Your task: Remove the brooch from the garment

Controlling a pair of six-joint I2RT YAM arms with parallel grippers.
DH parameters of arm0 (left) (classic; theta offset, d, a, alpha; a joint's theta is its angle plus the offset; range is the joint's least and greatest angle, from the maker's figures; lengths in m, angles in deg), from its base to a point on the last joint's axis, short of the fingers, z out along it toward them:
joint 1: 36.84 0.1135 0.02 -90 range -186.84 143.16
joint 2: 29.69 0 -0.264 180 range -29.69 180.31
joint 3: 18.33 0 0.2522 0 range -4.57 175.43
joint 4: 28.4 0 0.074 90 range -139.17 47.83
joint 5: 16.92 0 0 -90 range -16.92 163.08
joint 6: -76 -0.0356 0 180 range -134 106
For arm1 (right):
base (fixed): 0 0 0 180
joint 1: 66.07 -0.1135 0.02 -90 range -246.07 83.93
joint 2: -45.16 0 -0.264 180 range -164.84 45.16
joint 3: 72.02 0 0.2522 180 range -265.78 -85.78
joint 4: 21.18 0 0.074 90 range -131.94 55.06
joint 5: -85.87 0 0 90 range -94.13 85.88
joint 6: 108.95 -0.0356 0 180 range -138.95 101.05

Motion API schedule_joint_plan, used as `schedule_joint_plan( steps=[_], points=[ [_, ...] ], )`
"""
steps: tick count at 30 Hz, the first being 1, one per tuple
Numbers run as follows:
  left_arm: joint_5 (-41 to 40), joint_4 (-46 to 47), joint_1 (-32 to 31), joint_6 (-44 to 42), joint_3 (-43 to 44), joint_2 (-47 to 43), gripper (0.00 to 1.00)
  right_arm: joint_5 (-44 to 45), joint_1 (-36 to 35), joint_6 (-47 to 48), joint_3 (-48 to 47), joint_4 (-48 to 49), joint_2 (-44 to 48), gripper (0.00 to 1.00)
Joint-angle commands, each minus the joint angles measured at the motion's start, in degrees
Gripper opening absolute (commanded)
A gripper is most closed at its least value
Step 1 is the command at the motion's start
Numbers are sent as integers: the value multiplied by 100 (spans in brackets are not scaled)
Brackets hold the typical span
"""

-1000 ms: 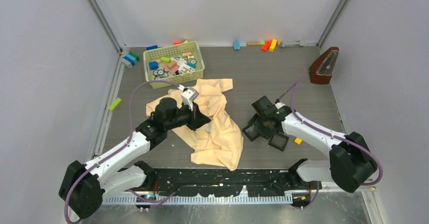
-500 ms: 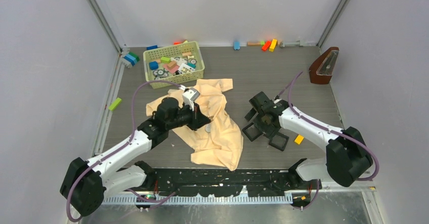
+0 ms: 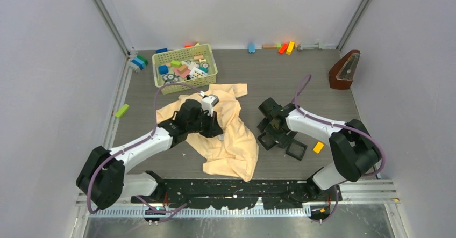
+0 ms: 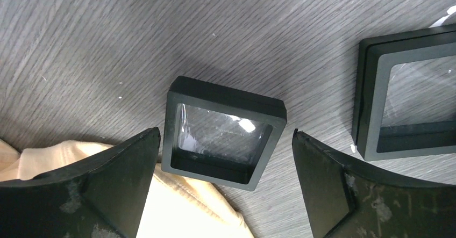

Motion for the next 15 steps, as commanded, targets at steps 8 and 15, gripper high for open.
schedule_joint_plan(
  steps=[8, 15],
  points=[
    [-2338, -1046, -282, -491, 472, -291, 0, -4, -35, -59, 61, 224, 215, 76],
    [-3360, -1591, -680, -595, 847, 179, 5, 102, -36, 595, 236, 424, 919, 64]
  ],
)
